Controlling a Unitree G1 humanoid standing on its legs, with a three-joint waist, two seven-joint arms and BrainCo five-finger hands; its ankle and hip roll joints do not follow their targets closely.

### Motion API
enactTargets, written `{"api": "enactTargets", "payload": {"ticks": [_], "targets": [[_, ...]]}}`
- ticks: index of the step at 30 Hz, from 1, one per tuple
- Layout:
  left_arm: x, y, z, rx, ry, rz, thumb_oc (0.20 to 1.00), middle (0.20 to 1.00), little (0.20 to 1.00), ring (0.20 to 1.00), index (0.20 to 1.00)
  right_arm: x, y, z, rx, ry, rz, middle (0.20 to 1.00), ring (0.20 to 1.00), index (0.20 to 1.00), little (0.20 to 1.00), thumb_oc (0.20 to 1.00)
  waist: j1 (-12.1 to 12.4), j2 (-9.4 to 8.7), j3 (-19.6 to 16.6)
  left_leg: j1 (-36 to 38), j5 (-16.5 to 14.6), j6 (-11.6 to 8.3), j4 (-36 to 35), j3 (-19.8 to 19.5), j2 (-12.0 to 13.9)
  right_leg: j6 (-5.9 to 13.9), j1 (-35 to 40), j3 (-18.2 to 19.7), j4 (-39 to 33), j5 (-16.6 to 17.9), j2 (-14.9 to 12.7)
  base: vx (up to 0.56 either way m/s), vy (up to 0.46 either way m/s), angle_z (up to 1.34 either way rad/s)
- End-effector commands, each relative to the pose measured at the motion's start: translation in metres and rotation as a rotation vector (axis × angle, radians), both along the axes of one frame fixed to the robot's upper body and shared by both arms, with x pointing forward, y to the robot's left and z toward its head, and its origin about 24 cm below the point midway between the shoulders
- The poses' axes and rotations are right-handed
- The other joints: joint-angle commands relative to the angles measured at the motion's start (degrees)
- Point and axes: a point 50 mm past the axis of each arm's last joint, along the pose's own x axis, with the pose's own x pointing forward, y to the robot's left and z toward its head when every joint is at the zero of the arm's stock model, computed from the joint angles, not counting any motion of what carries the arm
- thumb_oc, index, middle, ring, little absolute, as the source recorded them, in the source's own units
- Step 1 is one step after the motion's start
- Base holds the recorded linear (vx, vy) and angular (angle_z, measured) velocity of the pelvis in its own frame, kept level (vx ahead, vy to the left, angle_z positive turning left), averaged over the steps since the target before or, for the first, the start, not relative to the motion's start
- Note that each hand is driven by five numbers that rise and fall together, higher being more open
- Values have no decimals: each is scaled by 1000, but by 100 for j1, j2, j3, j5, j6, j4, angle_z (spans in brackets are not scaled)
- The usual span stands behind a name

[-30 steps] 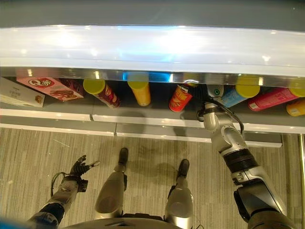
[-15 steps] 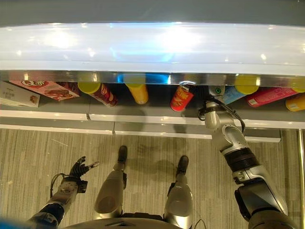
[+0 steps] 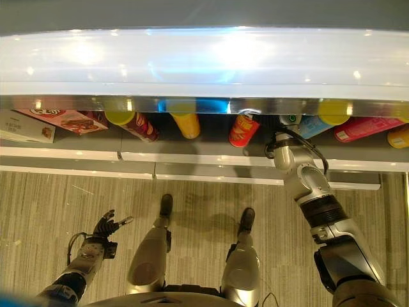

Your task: Put the goods on the table back onto the shelves and tidy them up.

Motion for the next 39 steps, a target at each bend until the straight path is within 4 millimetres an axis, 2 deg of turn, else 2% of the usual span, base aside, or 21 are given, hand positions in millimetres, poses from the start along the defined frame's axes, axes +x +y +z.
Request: {"api": "enactTargets", "payload": {"ticks": [1,17,33,39], "targets": [[-5,13,0,29,16,37,1000,1000,1000,1000,1000,-2,4,30,-50,-133,26,200,200,200,200,200,-1,-176,-237,-176,-729,27,866,186,348,168,-108,142,1076,-978,-591,0,0,0],[0,12,2,23,2,44,1000,1000,1000,1000,1000,-5,8,31,-24,-157,39,200,200,200,200,200,-47,-205,-246,-197,-758,28,914,201,355,162,-151,183,1108,-983,-589,0,0,0],[3,12,4,19,-11,63,1000,1000,1000,1000,1000,-8,20,29,-15,-153,96,200,200,200,200,200,-104,-238,-215,-185,-780,19,964,243,376,158,-186,231,1144,-988,-574,0,2,-2],[3,12,4,20,-13,64,1000,1000,1000,1000,1000,-7,22,34,-10,-175,105,200,200,200,200,200,-100,-239,-216,-186,-779,18,967,254,378,159,-192,244,1146,-981,-571,0,1,-1]]}}
